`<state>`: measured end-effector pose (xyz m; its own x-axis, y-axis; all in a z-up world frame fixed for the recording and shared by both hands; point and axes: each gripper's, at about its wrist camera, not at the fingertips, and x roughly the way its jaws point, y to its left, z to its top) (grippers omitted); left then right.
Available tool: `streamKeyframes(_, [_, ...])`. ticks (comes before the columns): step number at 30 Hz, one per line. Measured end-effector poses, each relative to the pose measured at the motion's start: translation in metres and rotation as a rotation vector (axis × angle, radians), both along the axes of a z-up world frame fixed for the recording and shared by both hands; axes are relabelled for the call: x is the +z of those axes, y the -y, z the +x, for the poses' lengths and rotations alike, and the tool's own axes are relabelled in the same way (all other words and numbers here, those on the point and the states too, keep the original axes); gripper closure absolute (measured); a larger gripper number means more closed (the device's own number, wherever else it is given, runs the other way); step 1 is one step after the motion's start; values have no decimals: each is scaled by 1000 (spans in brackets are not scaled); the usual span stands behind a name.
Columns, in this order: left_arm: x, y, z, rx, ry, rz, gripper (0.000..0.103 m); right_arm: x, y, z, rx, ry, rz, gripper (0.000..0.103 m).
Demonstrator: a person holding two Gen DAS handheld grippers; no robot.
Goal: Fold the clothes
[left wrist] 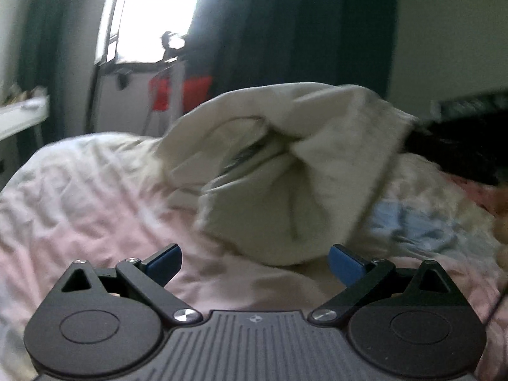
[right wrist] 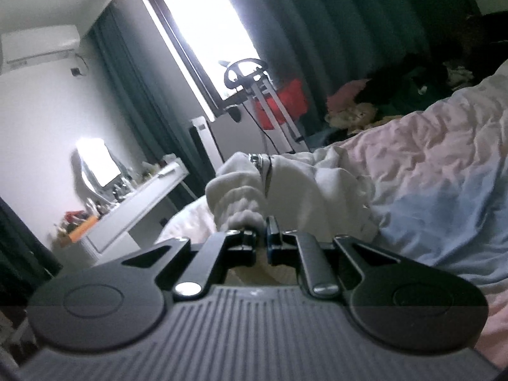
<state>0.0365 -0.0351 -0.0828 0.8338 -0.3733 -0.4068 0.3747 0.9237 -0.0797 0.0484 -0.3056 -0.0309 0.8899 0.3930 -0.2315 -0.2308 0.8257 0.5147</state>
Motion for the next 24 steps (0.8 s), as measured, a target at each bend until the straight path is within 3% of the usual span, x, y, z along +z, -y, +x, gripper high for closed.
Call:
streamKeyframes(5, [1, 32, 4, 6, 23, -22, 2, 4, 1, -1, 94, 16, 61, 94])
streamKeyframes(9, [-5, 69, 8, 1, 110, 57, 2, 5, -1, 1, 141, 10, 69, 94])
streamKeyframes(15, [-8, 100, 32, 63, 160, 24, 5, 1, 9, 8, 176, -9, 111, 94])
streamKeyframes(18, [-7, 106, 40, 103, 190, 21, 26, -4, 16, 12, 183, -22, 169, 94])
streamKeyframes(20, [-6, 104, 48, 122, 187, 19, 32, -9, 18, 16, 193, -30, 206, 93])
streamKeyframes(24, [0, 97, 60, 156, 177, 33, 62, -16, 17, 22, 217, -38, 246, 92])
